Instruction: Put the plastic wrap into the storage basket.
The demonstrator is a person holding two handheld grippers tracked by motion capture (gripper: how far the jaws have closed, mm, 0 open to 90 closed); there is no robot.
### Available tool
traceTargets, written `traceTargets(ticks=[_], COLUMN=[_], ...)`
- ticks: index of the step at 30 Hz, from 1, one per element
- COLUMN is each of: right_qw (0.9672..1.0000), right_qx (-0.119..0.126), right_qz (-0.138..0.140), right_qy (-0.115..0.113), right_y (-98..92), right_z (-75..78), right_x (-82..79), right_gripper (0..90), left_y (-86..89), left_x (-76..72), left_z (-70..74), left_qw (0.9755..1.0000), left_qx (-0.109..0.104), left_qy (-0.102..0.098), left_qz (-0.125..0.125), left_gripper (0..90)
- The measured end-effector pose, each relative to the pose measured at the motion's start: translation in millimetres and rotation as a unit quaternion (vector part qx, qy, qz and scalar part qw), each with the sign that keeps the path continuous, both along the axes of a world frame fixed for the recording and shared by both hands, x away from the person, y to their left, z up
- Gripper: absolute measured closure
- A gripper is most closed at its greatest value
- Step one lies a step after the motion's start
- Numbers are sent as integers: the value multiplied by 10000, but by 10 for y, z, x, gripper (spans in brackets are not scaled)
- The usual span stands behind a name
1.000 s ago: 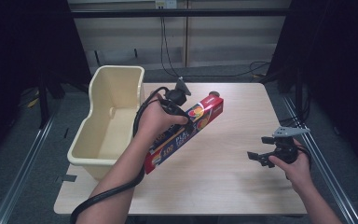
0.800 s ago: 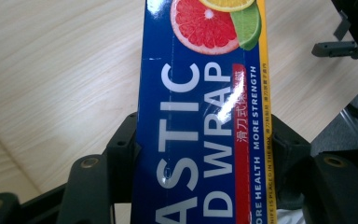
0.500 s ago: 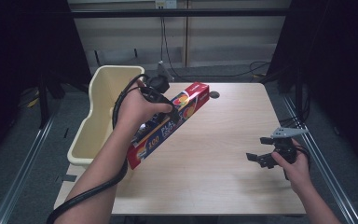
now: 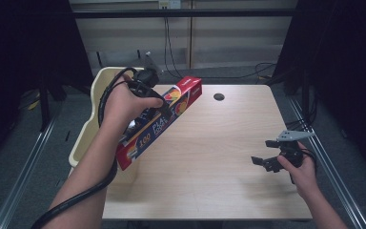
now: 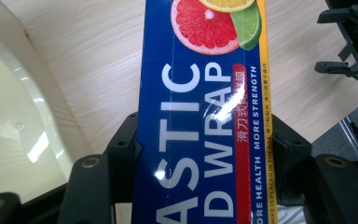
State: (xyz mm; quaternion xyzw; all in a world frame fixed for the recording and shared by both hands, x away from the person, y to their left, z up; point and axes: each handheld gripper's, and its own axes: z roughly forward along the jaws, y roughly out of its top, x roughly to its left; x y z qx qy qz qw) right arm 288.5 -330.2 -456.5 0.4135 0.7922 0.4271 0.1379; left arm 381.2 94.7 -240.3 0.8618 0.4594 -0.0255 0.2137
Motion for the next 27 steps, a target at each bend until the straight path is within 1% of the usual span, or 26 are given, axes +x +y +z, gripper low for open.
traceTargets(ticks=[2, 3, 4, 6, 10, 12, 13, 14, 16, 17, 18, 19, 20, 21, 23, 26, 27], right_qw=[10000, 10000, 10000, 10000, 10000, 10000, 10000, 10000, 10000, 10000, 10000, 10000, 10000, 10000, 10000, 10000, 10000], right_qx=[18, 8, 10, -5, -5, -7, -12, -18, -35, -44, -44, -44, -36, -26, -30, -35, -30], right_qz=[8, 6, 9, 32, 51, 56, 56, 54, 62, 58, 54, 52, 58, 65, 52, 60, 48], right_qy=[13, 2, 17, 23, 43, 31, 24, 20, 29, 31, 29, 25, 22, 28, 24, 23, 22], right_y=[-1, -1, 0, 3, 16, 18, 19, 20, 22, 23, 23, 22, 22, 20, 21, 25, 27], right_z=[2, 2, 2, -6, -14, -13, -13, -12, -13, -14, -13, -13, -11, -9, -8, -6, -6], right_x=[-1, -2, -2, 2, 3, 3, 2, 0, -4, -5, -6, -6, -7, -9, -11, -12, -11], right_gripper=[20, 21, 21, 21, 21, 21, 21, 21, 21, 21, 21, 21, 21, 21, 21, 21, 21], left_y=[41, 57, 69, 108, 180, 223, 238, 257, 274, 293, 317, 333, 351, 375, 412, 474, 495], left_x=[2, -3, -11, -18, -41, -42, -47, -49, -69, -72, -72, -79, -85, -84, -88, -82, -82], left_z=[28, 37, 46, 67, 111, 135, 142, 158, 175, 182, 190, 190, 199, 201, 214, 230, 237], left_qw=[10000, 10000, 9999, 9999, 9997, 9997, 9996, 9996, 9991, 9990, 9990, 9987, 9986, 9986, 9982, 9979, 9976], left_qx=[29, 41, 7, 1, 29, 53, 32, 65, 87, 114, 101, 56, 74, 84, 84, 92, 77], left_qy=[15, -20, -32, -18, -52, -62, -91, -67, -126, -139, -117, -134, -127, -154, -130, -165, -145], left_qz=[20, 40, 107, 136, 253, 230, 278, 276, 394, 402, 412, 488, 517, 493, 581, 612, 674], left_gripper=[407, 407, 407, 407, 407, 407, 407, 408, 407, 407, 407, 407, 407, 407, 407, 407, 407])
